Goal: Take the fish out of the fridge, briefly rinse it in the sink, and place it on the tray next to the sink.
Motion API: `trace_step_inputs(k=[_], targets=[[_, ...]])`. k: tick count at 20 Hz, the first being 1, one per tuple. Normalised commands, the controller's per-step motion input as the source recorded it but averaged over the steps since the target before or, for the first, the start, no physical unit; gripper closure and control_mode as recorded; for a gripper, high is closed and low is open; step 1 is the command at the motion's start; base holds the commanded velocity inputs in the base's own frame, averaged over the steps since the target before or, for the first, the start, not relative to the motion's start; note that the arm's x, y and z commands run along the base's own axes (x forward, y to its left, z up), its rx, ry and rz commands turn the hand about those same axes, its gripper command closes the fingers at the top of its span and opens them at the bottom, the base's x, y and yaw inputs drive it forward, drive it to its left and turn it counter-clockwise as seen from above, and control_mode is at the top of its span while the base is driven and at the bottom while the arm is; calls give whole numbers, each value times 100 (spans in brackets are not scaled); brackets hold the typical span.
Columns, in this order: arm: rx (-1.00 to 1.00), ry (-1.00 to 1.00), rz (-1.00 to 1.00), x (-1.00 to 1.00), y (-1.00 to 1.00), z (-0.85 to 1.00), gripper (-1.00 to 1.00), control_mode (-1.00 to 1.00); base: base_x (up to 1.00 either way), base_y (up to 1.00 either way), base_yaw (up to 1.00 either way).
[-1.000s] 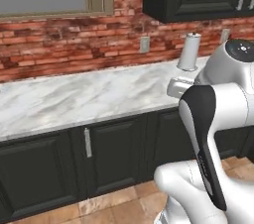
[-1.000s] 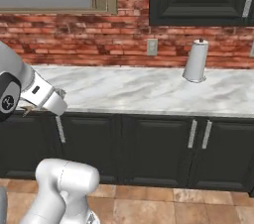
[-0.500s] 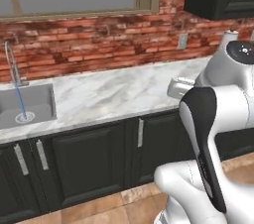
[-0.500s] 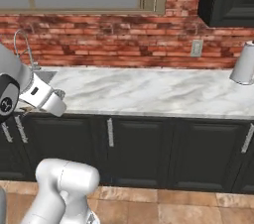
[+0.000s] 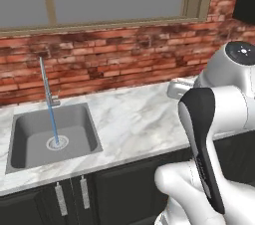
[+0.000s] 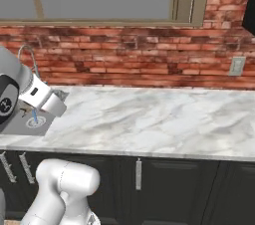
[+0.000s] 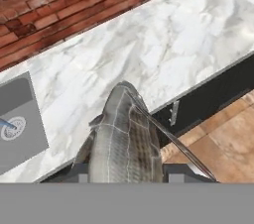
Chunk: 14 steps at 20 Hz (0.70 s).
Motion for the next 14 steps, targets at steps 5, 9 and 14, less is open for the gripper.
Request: trace_step_inputs(k=[5,9,14], targets=[[0,0,0,0,0,0,100,100,67,-3,6],[0,0,0,0,0,0,100,100,68,-20,20],[0,0,0,0,0,0,100,100,23,-14,13]])
